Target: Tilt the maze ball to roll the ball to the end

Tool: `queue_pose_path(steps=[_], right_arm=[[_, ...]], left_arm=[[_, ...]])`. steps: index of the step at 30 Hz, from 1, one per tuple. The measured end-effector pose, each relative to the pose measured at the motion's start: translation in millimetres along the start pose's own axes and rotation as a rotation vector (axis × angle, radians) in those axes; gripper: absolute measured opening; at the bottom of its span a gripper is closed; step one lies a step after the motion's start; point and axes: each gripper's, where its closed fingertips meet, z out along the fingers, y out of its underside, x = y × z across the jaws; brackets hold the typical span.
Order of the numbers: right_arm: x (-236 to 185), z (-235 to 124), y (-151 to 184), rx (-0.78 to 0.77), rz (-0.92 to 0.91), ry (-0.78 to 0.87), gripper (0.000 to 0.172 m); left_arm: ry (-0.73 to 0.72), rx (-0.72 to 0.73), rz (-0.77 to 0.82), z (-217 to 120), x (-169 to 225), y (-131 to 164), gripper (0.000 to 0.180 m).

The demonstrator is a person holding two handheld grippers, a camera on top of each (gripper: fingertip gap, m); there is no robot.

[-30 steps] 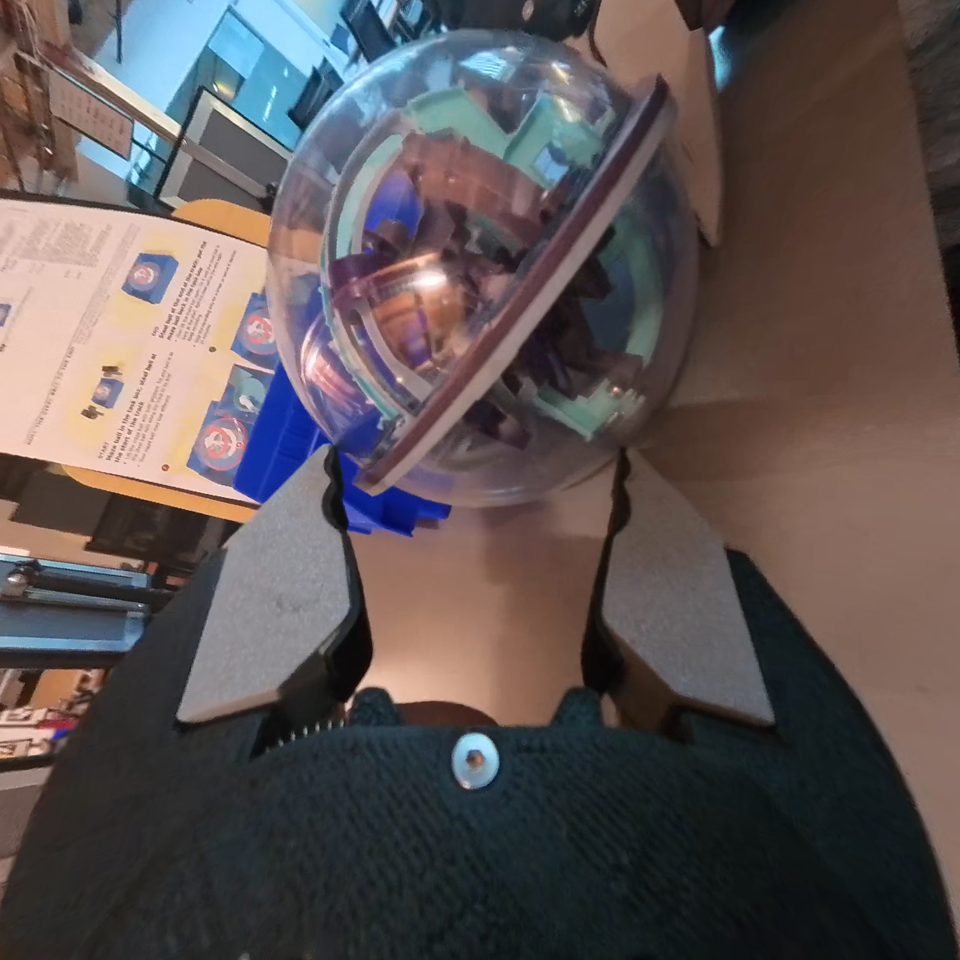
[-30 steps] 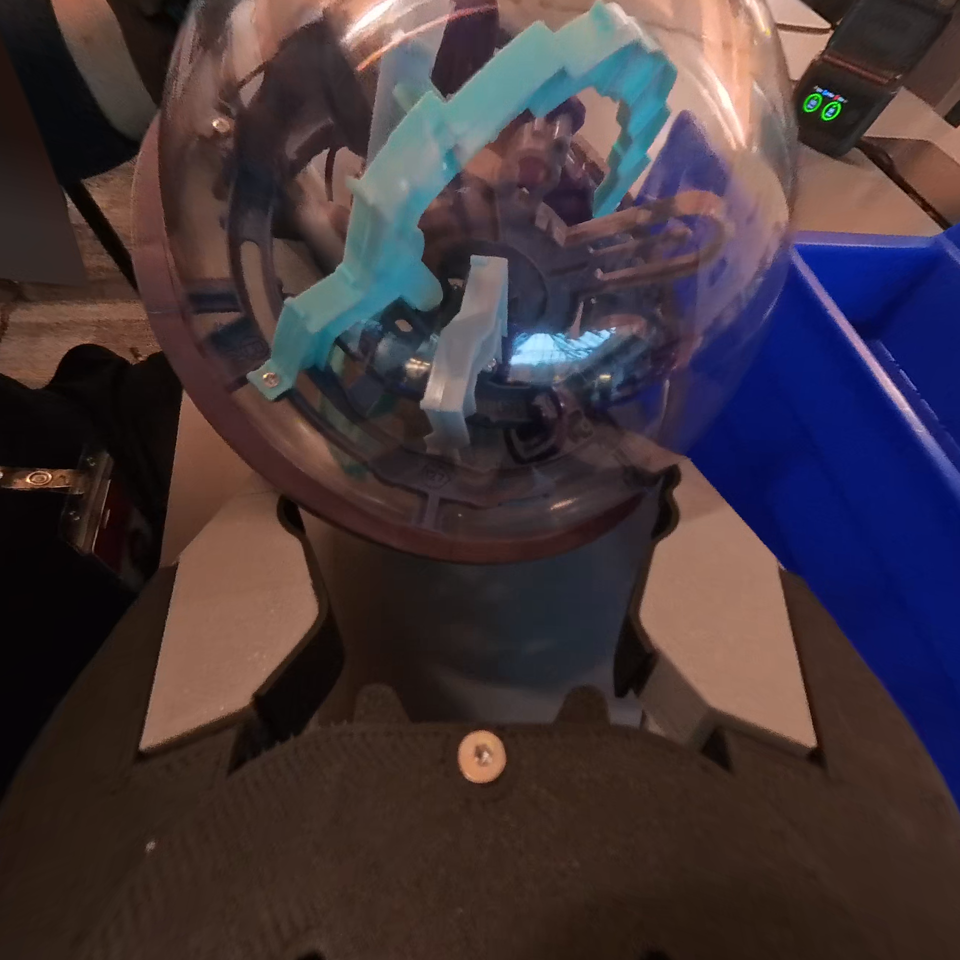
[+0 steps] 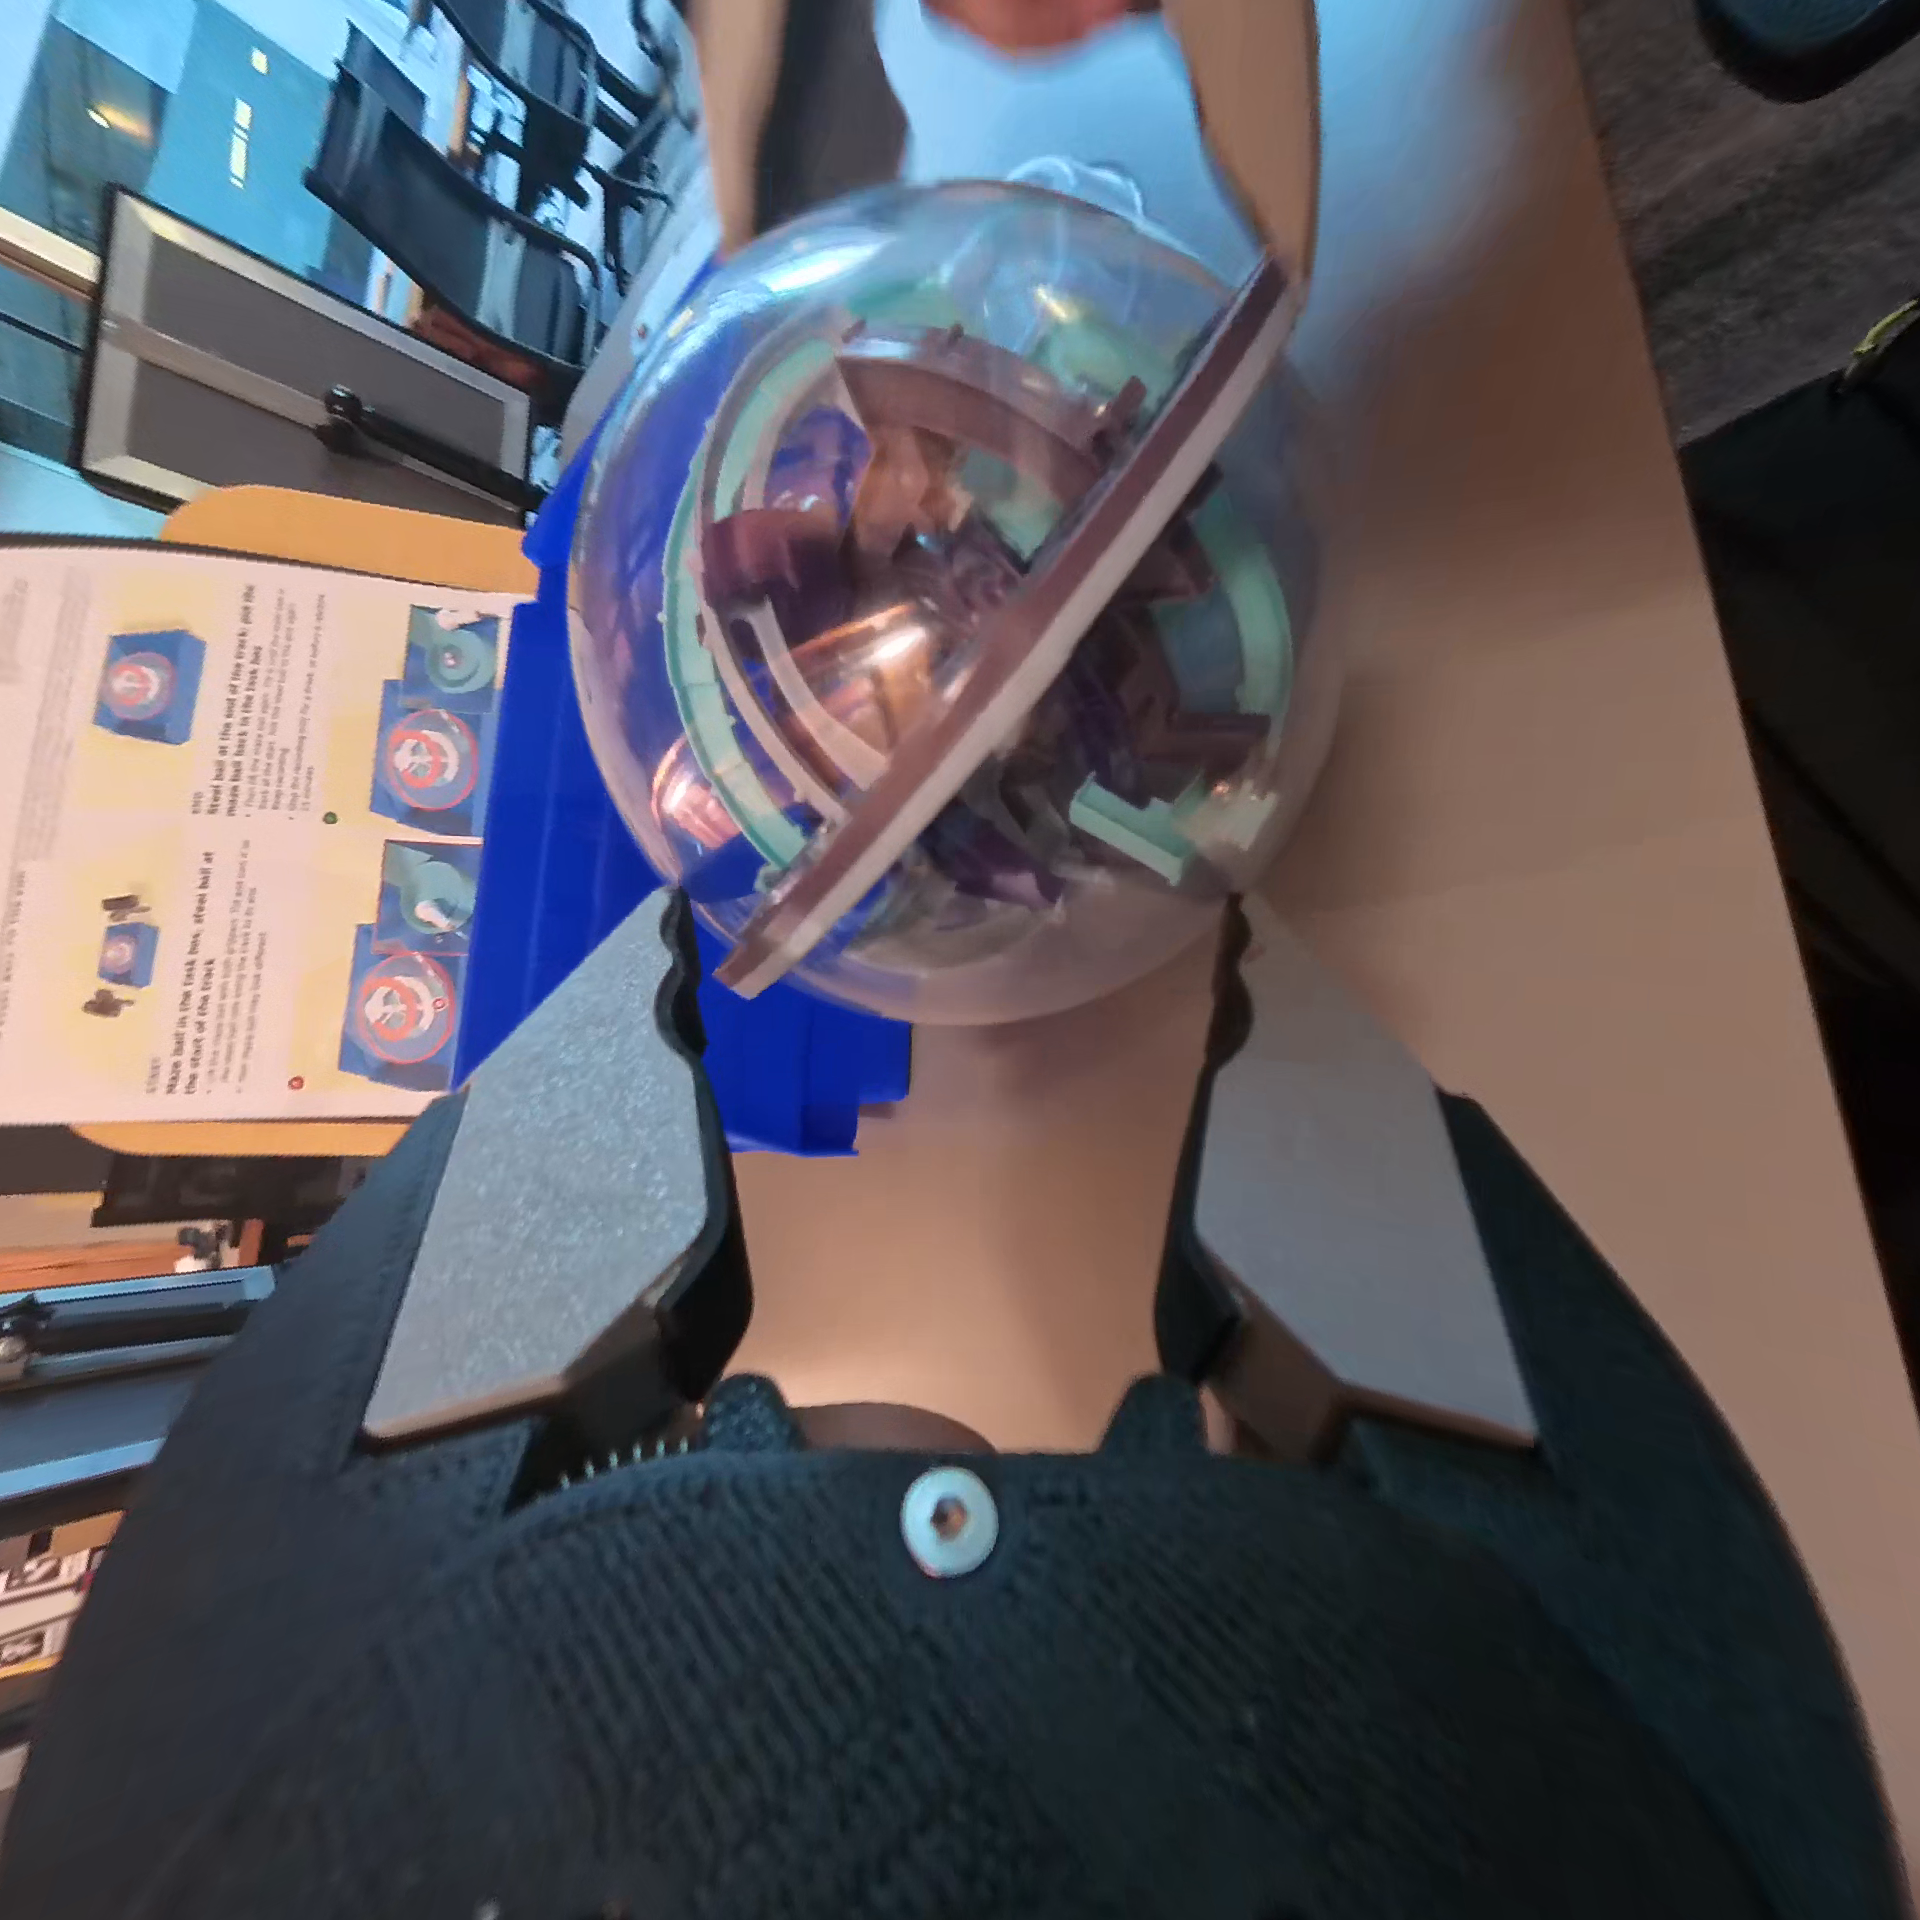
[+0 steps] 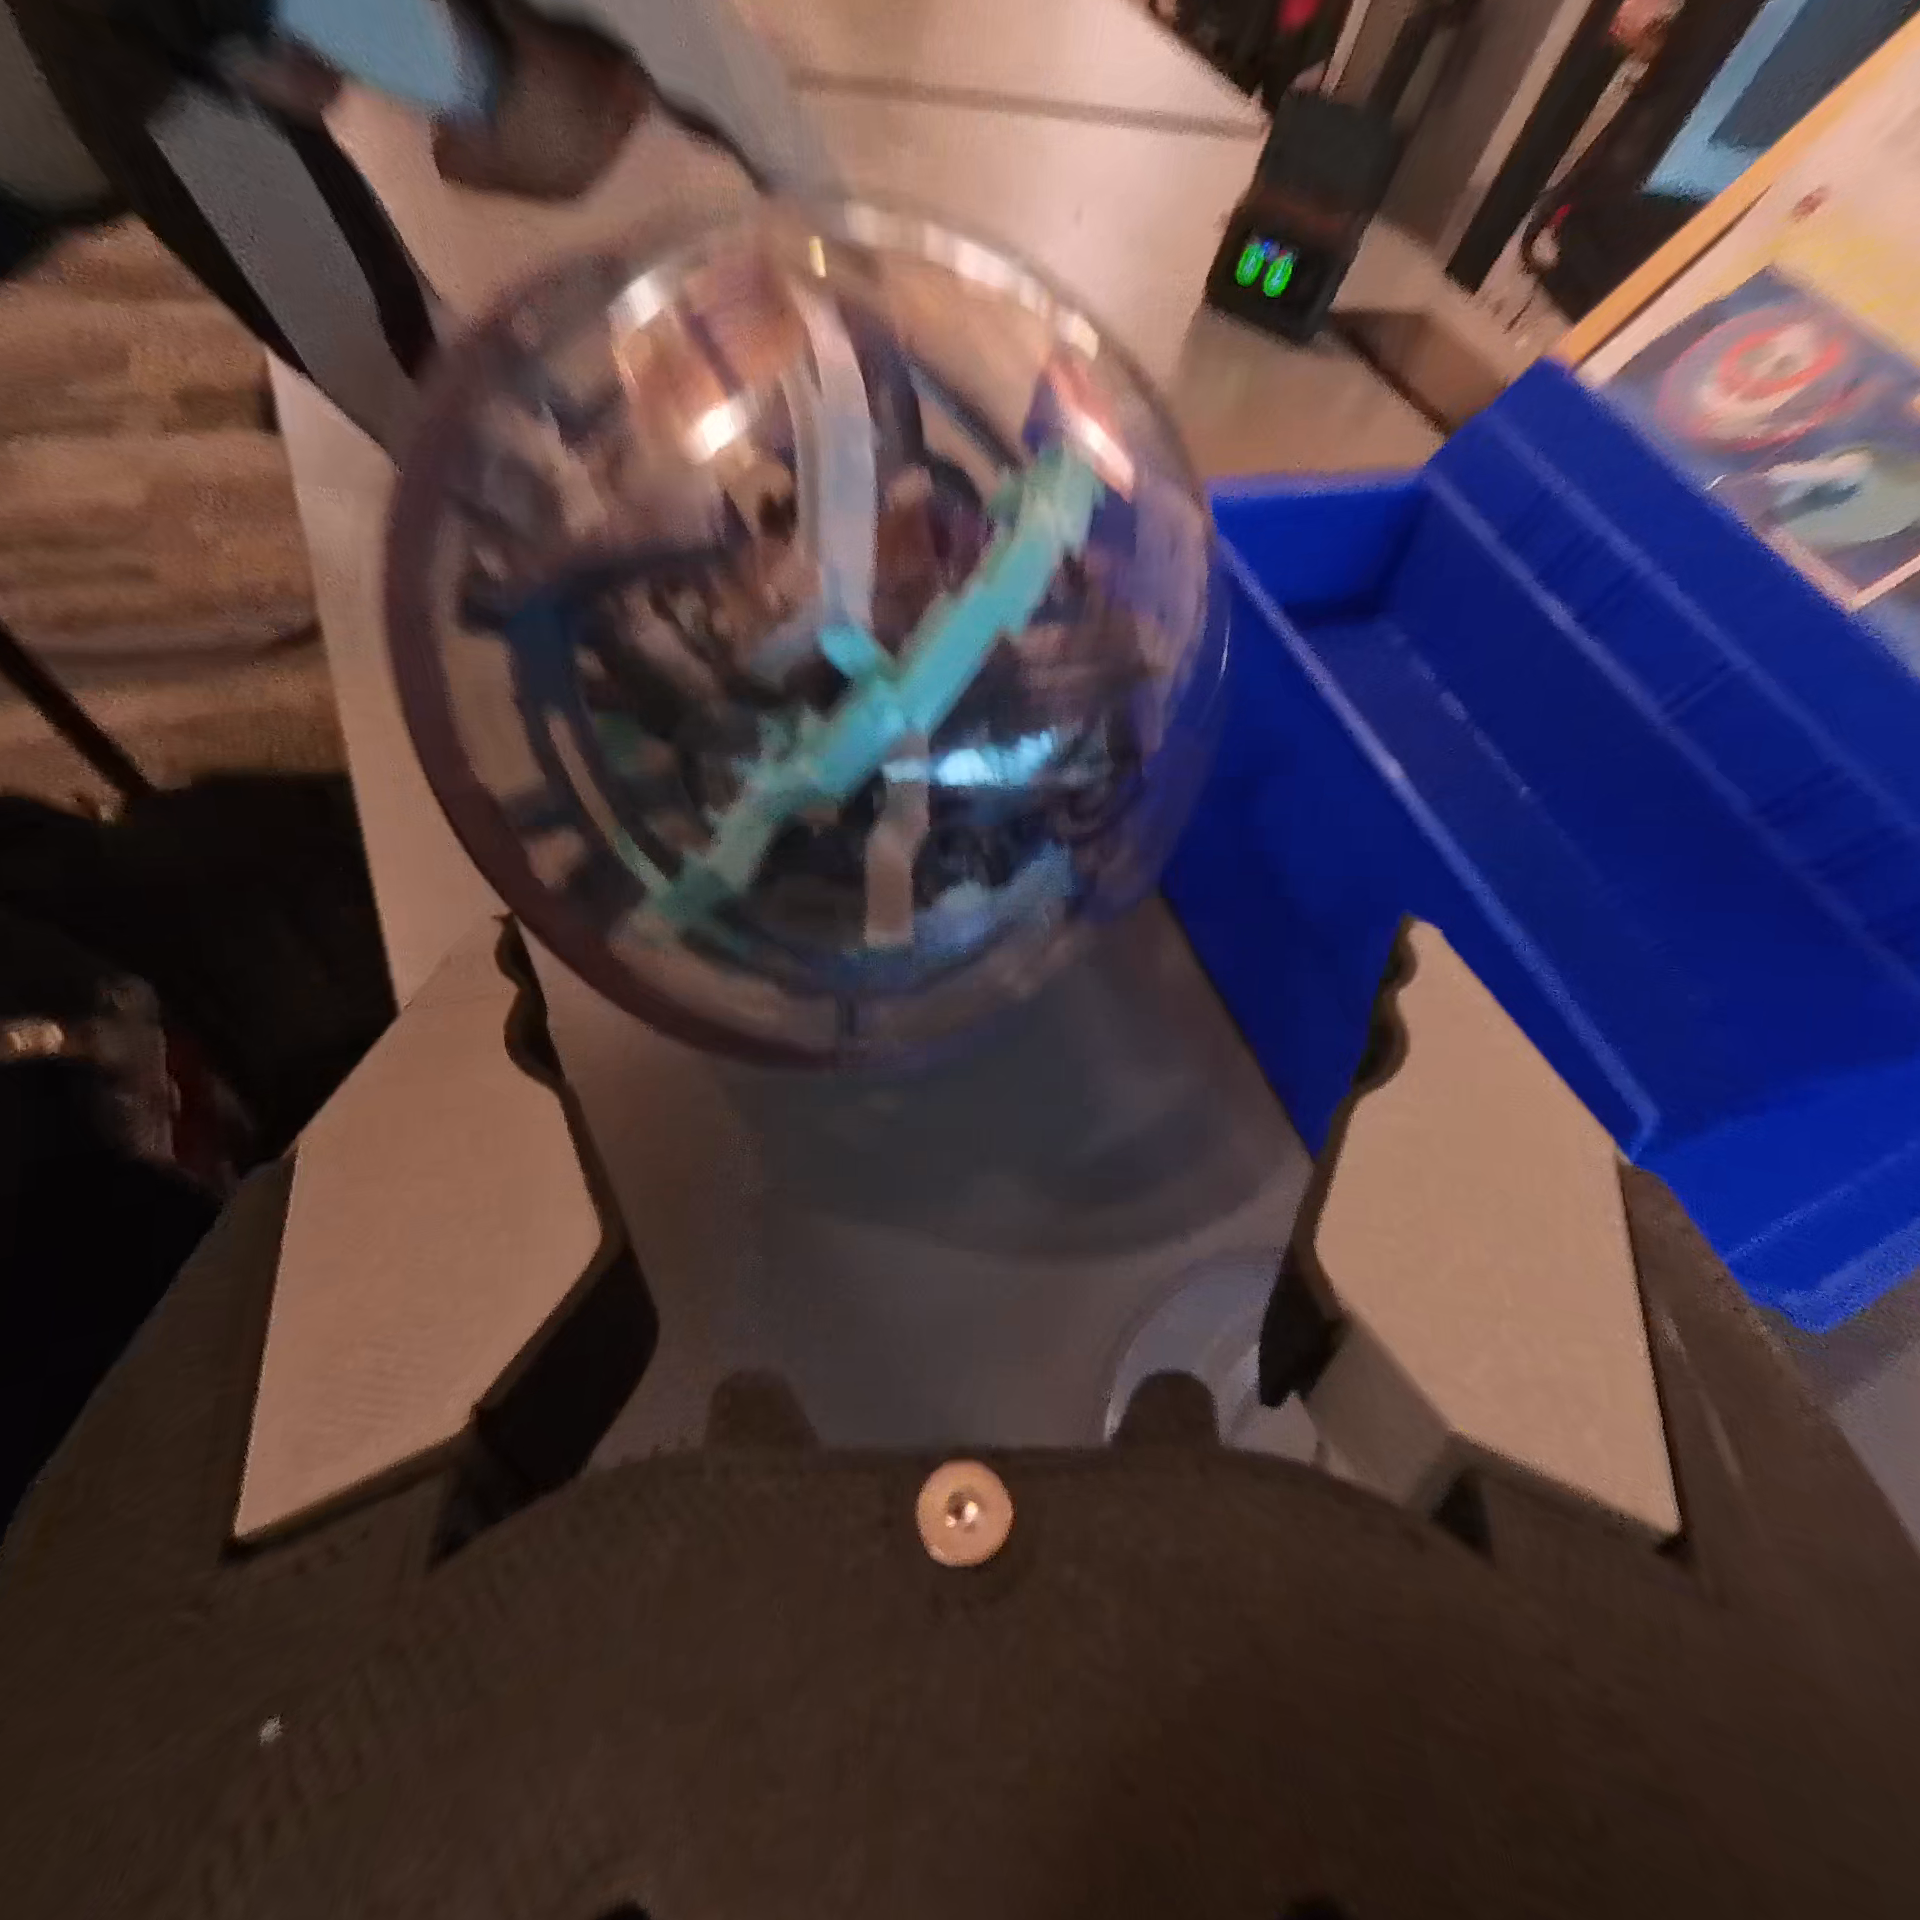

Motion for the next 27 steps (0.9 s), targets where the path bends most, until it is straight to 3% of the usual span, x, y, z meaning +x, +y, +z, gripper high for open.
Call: queue_pose_path(steps=[4, 8, 15, 27], right_arm=[[-28.9, -5.5, -34.3, 0.064, -0.035, -0.003, 0.146], [-28.1, 9.0, -19.2, -0.044, -0.101, 0.024, 0.151], [-24.4, 8.0, -14.5, -0.042, -0.094, -0.003, 0.146], [-18.8, 15.4, -8.5, -0.056, -0.094, 0.047, 0.153]], left_arm=[[0.015, -0.004, 0.022, 4.6, 1.3, -7.7, 0.096], [0.016, 0.012, 0.031, 6.8, 2.4, -19.5, 0.097], [0.017, 0.003, 0.037, 6.8, 3.5, -25.4, 0.097], [0.011, -0.006, 0.027, 12.1, 1.3, -28.8, 0.1]])
